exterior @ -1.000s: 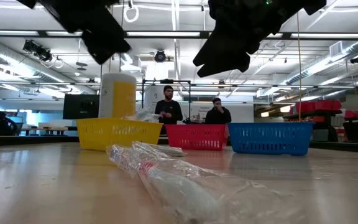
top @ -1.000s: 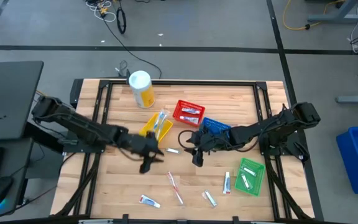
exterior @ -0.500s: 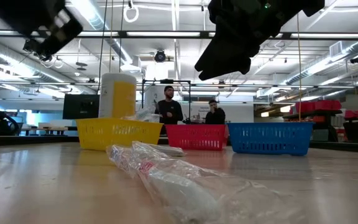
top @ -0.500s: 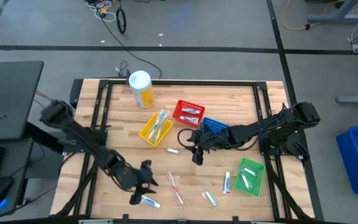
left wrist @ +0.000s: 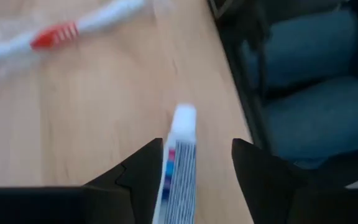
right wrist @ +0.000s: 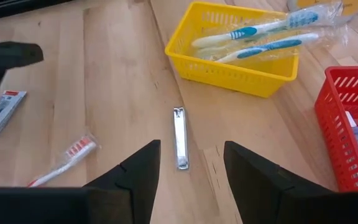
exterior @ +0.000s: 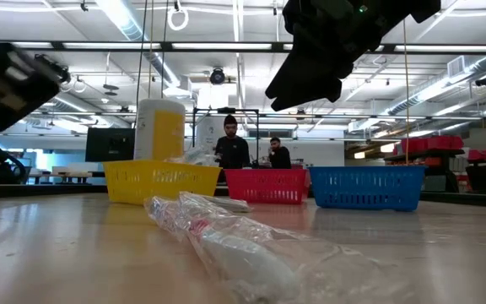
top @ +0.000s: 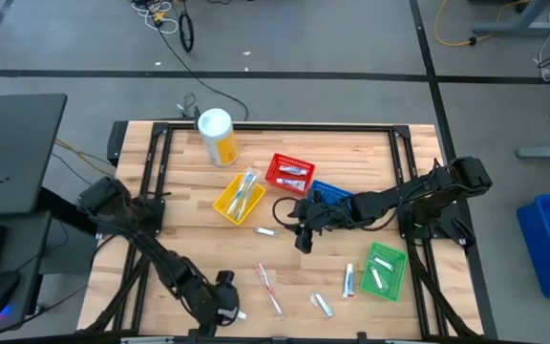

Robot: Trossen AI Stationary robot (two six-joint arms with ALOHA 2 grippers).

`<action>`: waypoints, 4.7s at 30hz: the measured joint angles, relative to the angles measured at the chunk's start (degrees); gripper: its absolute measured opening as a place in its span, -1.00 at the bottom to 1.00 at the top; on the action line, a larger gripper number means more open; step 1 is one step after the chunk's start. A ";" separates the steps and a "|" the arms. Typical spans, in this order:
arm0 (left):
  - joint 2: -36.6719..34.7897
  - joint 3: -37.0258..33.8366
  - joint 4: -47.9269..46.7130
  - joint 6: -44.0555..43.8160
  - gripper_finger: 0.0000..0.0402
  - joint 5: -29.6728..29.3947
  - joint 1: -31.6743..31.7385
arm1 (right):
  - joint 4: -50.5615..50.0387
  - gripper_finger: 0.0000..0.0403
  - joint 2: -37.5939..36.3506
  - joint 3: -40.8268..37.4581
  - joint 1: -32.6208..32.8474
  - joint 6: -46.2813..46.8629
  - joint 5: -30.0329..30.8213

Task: Pick & Place Travel size toiletries
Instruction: Put the white toothpaste into the red bin, then put the silver nail cutter into the green bin

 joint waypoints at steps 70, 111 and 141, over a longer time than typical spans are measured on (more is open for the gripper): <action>-3.77 10.93 -15.57 33.20 -0.61 -6.72 39.76 | -42.21 -0.26 -7.76 0.04 0.12 15.13 0.49; 7.74 12.41 0.20 53.05 -0.60 6.85 62.98 | -18.73 -0.22 -7.69 0.02 0.14 1.00 -0.12; -0.92 12.32 -6.99 39.04 -0.15 6.67 56.66 | -18.82 -0.22 -7.69 0.02 0.14 6.17 -0.52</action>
